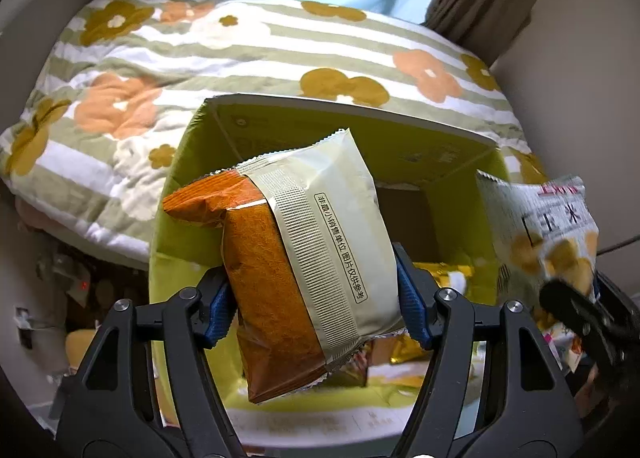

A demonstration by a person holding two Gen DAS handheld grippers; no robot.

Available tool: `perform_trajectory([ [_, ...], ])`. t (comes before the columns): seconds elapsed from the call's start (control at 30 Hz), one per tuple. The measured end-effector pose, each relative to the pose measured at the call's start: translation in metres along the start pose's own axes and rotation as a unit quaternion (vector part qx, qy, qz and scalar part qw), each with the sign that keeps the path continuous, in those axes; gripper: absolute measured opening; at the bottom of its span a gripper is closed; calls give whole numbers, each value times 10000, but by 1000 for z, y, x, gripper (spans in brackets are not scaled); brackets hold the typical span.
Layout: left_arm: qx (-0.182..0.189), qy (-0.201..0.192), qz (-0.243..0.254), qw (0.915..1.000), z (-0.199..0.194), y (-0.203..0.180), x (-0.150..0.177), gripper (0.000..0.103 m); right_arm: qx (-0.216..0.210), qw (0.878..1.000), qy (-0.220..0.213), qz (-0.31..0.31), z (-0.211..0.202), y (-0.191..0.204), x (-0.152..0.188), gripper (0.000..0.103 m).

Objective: Organize snacks
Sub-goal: 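Carry both bags over the yellow box and open both tools to drop them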

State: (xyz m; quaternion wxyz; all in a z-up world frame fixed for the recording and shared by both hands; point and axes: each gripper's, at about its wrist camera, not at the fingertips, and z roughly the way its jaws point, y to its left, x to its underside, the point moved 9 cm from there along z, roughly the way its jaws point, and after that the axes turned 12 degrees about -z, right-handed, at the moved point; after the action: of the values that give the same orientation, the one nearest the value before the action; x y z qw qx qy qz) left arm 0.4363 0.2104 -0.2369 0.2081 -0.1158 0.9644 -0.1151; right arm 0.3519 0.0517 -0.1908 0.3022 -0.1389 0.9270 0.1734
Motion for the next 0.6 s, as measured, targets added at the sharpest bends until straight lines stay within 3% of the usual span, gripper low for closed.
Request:
perform_trajectory([
  [0.1,10,87,-69,9999,9,2,-4,80,6,10000,35,-44,7,0,1,64],
  [0.13,-9,92,-122,9999,10,3,-5,96,-12,10000,47,-17,9,-3,2,64],
  [0.17,-7,57,-159,9999,9,4,-6,103,-26,10000,56,19,10,-5,3,64],
  [0.6,-141,-210,-233,9994,-16,15,24,103,-9,9996,253,85,15,-10,9,64],
])
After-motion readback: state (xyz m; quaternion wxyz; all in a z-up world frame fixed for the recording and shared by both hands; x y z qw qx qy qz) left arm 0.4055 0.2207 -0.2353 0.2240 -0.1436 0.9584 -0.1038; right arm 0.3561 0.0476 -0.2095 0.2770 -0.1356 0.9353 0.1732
